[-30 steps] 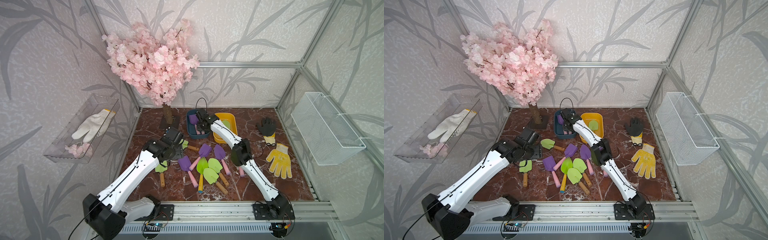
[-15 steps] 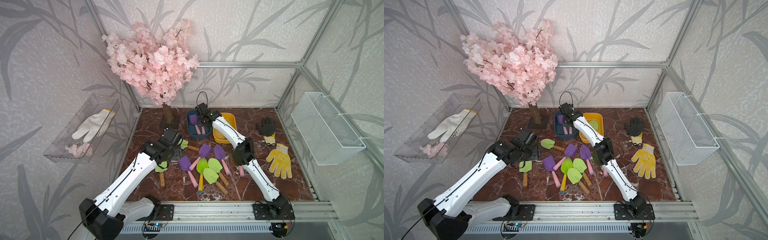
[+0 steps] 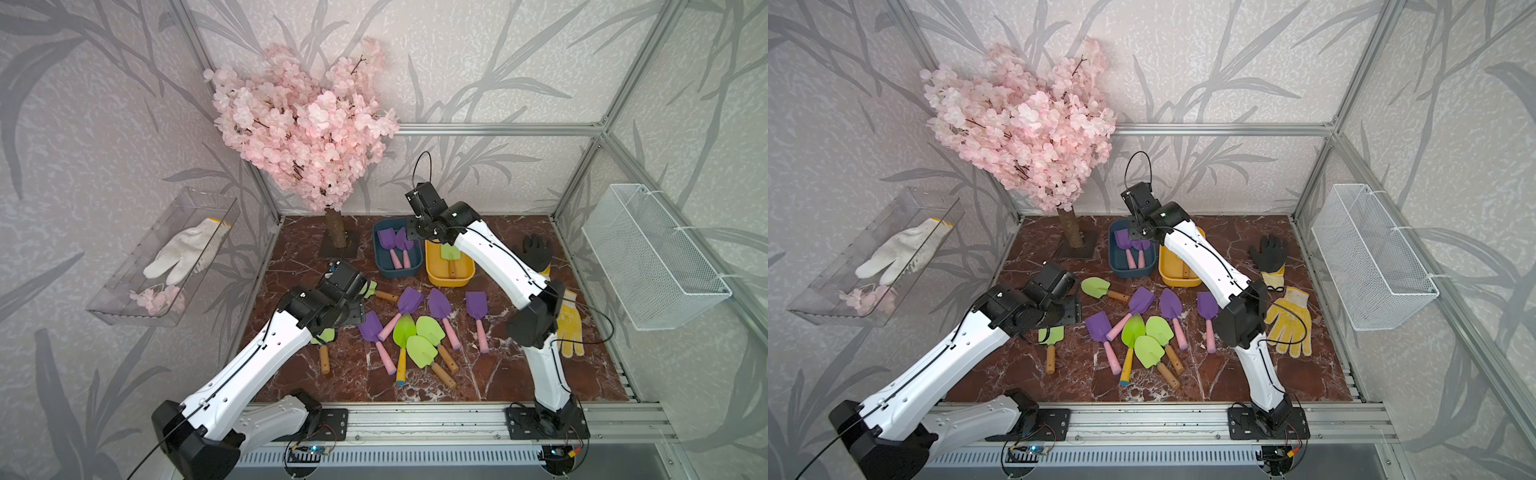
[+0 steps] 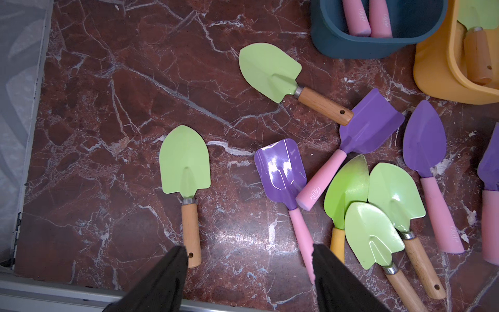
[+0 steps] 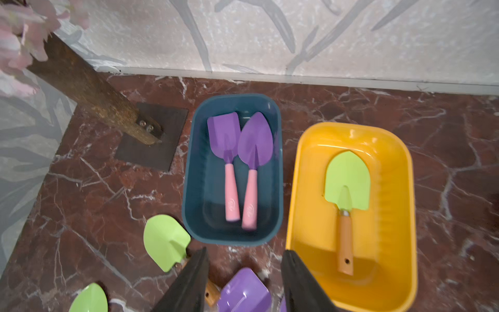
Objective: Sort the small shovels by color and place them into the storage box
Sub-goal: Place the shovel in the storage box, then pick up the shovel from the center of the board.
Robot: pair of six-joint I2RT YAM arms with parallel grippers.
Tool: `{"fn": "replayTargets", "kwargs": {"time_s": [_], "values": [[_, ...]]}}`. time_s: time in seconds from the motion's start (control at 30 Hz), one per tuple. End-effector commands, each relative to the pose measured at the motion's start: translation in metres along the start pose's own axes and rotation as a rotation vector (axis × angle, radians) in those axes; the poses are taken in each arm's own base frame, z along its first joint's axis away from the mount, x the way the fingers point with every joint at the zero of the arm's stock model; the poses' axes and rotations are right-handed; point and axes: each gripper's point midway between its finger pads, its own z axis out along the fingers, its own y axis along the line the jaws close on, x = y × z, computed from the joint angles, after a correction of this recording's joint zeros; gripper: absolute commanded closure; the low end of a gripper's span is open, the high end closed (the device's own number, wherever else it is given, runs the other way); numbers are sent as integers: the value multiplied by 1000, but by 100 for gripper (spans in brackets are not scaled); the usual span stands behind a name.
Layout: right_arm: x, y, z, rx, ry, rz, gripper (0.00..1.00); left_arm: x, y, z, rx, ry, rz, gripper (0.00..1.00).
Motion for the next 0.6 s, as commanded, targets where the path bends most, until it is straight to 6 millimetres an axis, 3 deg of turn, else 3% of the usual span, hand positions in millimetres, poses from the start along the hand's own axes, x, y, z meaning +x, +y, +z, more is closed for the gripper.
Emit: {"fn": "replayTargets", "kwargs": {"time_s": [0.0, 0.13, 0.3, 0.57], "values": [[17, -19, -27, -3, -16, -15, 51, 1, -3, -7, -15, -20, -11, 24], [49, -50, -60, -13, -60, 8, 51, 18, -20, -2, -6, 32, -15, 24], [90, -98, -87, 43, -19, 26, 50, 49, -43, 7, -13, 76, -15, 25], [120, -154, -104, 110, 30, 67, 50, 82, -79, 21, 5, 162, 75, 25]]}}
